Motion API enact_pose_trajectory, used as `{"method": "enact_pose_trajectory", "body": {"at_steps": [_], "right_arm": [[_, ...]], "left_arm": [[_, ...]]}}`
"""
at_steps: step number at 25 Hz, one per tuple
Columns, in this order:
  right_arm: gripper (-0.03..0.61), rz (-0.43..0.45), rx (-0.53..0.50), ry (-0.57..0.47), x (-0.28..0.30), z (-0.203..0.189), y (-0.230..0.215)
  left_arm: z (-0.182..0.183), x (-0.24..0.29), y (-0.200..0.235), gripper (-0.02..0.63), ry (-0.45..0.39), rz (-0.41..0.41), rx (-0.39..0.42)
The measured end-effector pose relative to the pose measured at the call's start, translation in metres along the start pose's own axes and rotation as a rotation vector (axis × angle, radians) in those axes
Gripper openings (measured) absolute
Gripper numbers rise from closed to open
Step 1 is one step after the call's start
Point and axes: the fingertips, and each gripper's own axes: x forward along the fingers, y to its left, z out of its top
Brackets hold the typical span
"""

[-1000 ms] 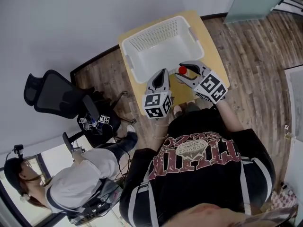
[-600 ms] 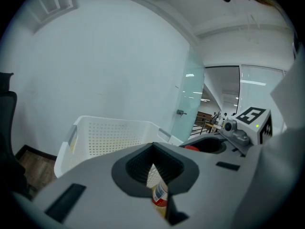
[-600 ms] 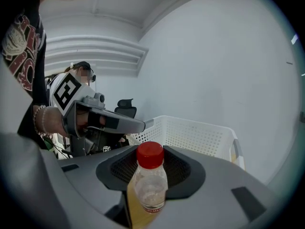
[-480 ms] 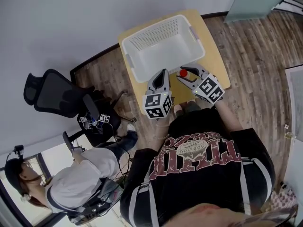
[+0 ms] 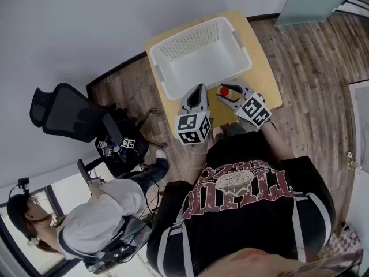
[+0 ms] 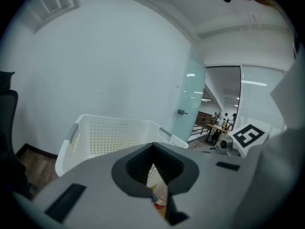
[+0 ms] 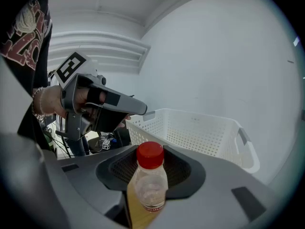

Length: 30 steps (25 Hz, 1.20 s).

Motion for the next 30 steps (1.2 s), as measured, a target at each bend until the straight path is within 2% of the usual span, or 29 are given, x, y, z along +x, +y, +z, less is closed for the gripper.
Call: {"method": "enact_pose_trajectory", "body": {"at_steps": [21, 30], "right_arm": [[0.164, -0.023, -0.003, -0.038, -0.006, -0.01, 0.005], [0.164, -0.01, 0.031, -0.063, -0.01, -0.006, 0.001]], "left_arm": [[-0.001, 0.001, 0.0, 0.044, -0.002, -0.004, -0.007], [0.002, 0.005, -0.004, 0.044, -0.01, -0.006, 0.006]]}}
